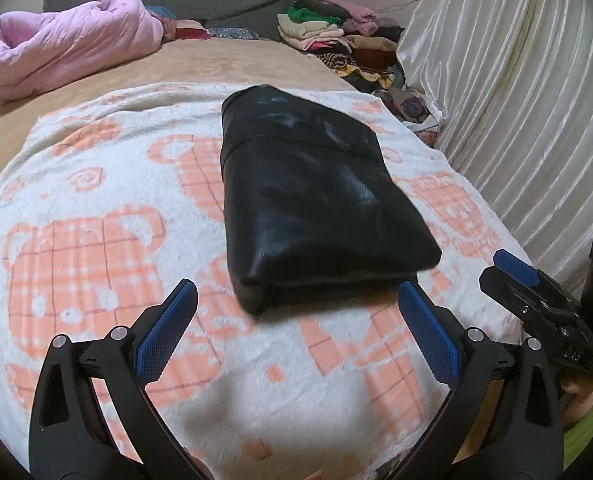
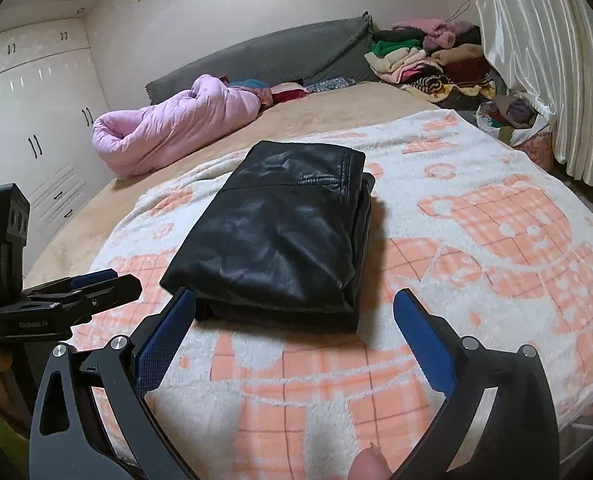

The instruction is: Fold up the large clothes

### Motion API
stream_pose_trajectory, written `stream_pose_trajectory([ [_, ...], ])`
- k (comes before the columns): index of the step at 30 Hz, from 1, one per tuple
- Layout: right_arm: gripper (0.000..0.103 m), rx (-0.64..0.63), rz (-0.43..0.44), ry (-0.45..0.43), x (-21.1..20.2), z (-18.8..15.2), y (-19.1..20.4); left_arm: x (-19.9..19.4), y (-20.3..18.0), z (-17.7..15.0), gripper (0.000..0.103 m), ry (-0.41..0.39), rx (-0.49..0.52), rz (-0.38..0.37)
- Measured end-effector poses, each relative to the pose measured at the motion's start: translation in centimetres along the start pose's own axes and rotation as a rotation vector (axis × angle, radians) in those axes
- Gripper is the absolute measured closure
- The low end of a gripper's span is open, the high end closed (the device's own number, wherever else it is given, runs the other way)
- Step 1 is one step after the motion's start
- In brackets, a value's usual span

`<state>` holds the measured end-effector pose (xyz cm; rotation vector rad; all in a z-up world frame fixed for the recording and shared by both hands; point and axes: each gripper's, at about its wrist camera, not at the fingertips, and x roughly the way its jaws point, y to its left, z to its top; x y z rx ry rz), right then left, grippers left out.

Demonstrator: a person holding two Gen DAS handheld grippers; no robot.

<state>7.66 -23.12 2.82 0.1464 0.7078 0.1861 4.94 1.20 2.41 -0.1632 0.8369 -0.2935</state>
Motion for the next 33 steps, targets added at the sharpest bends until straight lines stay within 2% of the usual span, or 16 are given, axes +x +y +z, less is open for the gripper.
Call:
stream_pose_trajectory([
  [5,0.004,-0.015,-0.037,-0.025,-0.4,-1.8,0.5,-0.6,0.6,-1.6,0.009,-0.021,0.001,0.018],
  [9,0.004,-0.093,-0.078,-0.022,-0.3,-2.7,1.4,-0.7,0.9,-2.8,0.009,-0.01,0.001,0.026],
  [17,0.004,-0.068,-0.069,0.03,0.3,-3.5,0.9,-0.4,1.6,-3.8,0.009,0.016,-0.021,0.048],
  [33,0.004,-0.055,-0.066,0.028,0.2,-3.4,0.5,-0.8,1.6,-3.5,0.009,0.002,-0.019,0.081],
])
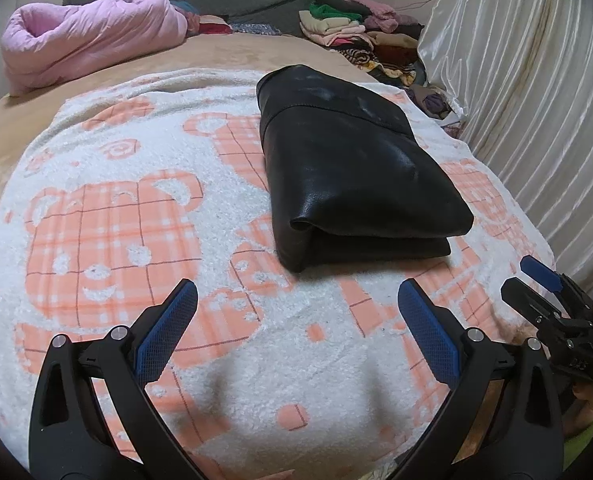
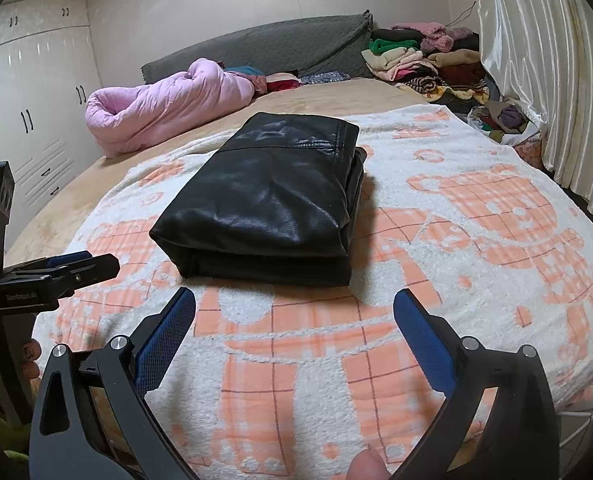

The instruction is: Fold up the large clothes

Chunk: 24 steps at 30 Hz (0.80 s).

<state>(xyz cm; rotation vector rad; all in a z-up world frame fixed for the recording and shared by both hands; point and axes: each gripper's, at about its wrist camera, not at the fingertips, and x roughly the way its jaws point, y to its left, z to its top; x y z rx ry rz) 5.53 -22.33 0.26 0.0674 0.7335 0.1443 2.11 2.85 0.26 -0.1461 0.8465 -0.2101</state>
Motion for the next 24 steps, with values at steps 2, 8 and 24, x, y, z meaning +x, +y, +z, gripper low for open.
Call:
stream_pose_trajectory([
  [2,0.004,0.0,0.0,-0.001,-0.04,0.0,0.02,-0.01,0.0,0.0,0.009,0.0,0.0,0.001],
  [8,0.004,0.004,-0.006,0.001,-0.01,-0.04,-0.05,-0.25,-0.24,0.04,0.009,-0.01,0.013,0.007],
  [24,0.004,0.008,-0.006,-0.004,-0.21,-0.08,0.23,-0.28,-0.27,-0.05,0.009,-0.011,0.009,0.009],
])
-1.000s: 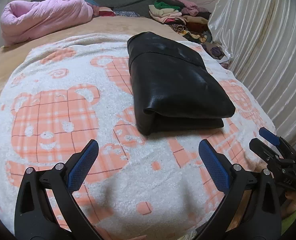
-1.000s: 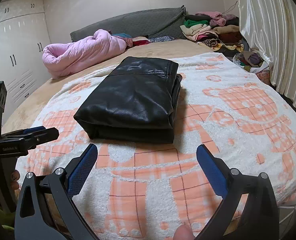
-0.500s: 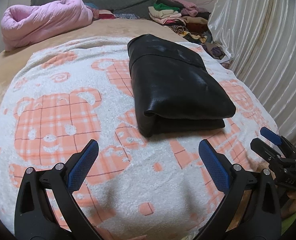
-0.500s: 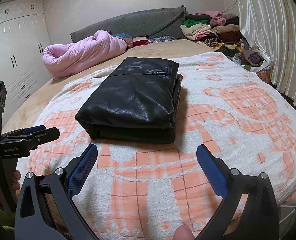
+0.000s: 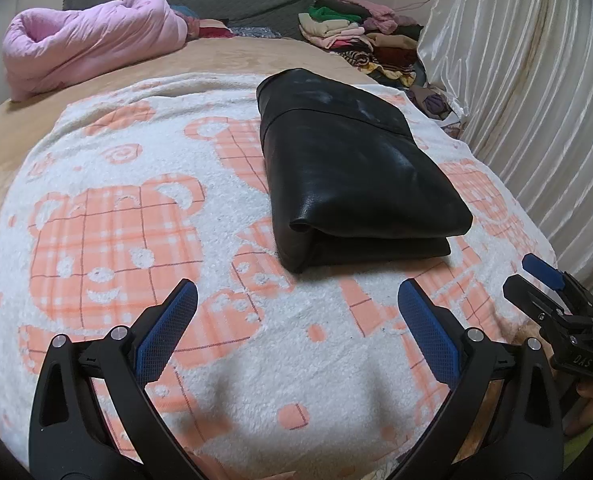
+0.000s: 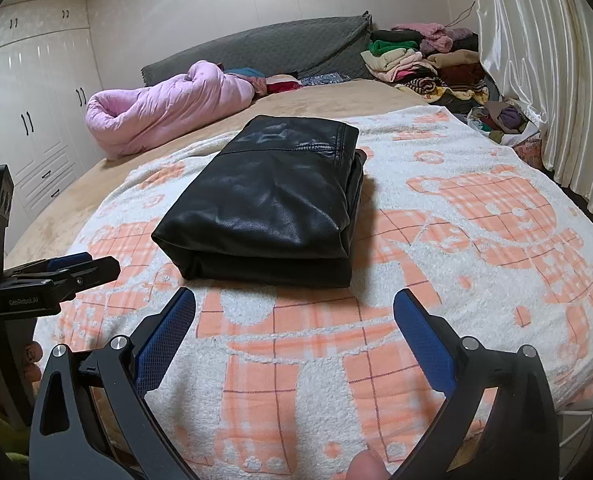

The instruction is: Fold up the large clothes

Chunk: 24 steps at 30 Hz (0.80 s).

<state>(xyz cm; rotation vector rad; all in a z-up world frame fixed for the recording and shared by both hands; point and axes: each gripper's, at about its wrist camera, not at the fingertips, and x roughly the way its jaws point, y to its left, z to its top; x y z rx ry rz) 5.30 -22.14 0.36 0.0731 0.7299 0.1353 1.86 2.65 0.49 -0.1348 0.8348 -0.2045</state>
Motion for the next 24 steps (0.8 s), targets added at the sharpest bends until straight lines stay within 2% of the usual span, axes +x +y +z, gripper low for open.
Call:
stream_pose_trajectory([
  [24,0.004,-0.011,-0.007,-0.001,-0.32,0.3,0.51,-0.24,0.1,-0.15,0.009,-0.001,-0.009,0.018],
])
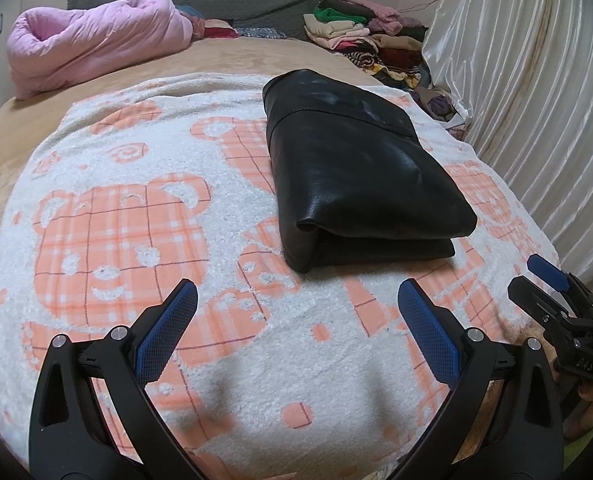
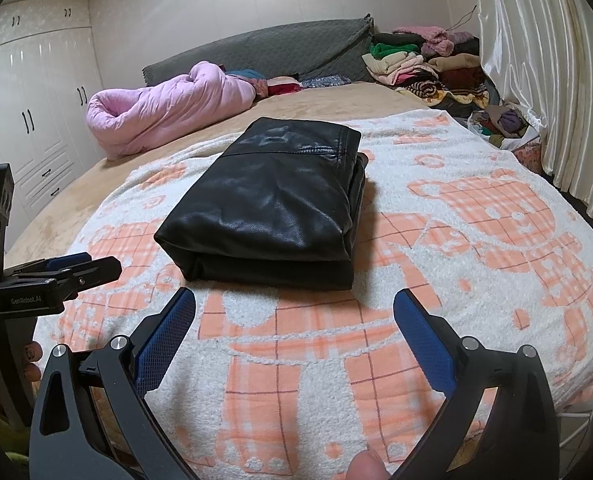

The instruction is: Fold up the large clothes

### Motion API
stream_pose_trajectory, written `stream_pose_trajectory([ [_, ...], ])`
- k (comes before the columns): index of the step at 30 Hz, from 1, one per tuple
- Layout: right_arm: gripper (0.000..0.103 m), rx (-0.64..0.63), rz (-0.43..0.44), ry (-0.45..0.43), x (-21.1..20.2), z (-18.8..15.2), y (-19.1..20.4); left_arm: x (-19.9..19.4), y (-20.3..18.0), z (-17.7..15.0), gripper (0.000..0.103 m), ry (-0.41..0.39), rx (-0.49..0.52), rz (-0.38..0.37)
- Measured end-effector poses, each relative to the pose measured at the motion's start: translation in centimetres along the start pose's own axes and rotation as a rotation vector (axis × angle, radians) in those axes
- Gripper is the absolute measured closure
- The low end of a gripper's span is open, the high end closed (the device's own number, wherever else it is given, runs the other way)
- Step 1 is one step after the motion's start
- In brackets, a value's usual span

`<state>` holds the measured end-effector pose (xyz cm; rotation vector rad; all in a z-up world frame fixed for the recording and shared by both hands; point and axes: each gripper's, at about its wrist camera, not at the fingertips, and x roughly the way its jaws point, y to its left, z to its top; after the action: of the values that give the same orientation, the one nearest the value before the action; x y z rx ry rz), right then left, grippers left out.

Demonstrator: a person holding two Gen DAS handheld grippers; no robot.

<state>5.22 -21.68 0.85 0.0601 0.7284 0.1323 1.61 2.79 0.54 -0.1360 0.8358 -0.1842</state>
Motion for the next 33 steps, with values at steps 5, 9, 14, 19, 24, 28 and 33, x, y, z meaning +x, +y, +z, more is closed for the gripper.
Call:
stream_pose_trajectory([
  [5,0.004,0.002,0.001,0.001,0.0,0.0,0.0,0.0,0.0,0.0,0.009,0.001,-0.001,0.0],
  [9,0.004,-0.001,0.0,0.001,0.0,0.0,0.1,0.1,0.0,-0.1,0.009,0.009,-0.002,0.014],
  [14,0.004,-0.001,0.001,0.002,0.0,0.0,0.2,0.1,-0.1,-0.2,0.009,0.015,0.001,0.019],
  [19,0.004,0.0,-0.002,0.001,0.0,0.0,0.2,0.2,-0.2,-0.2,0.009,0.017,0.001,0.017],
  [24,0.004,0.001,0.0,0.001,0.1,-0.1,0.2,0.4,-0.4,-0.2,0.009,0.028,0.016,0.058],
  [28,0.004,0.016,-0.002,0.0,0.0,-0.1,-0.3,0.8,0.4,-0.4,0.009,0.052,-0.016,0.026],
  [33,0.004,0.102,-0.036,-0.025,-0.9,0.1,-3.7,1.0,2.0,-0.1,0.009,0.047,-0.058,0.062],
])
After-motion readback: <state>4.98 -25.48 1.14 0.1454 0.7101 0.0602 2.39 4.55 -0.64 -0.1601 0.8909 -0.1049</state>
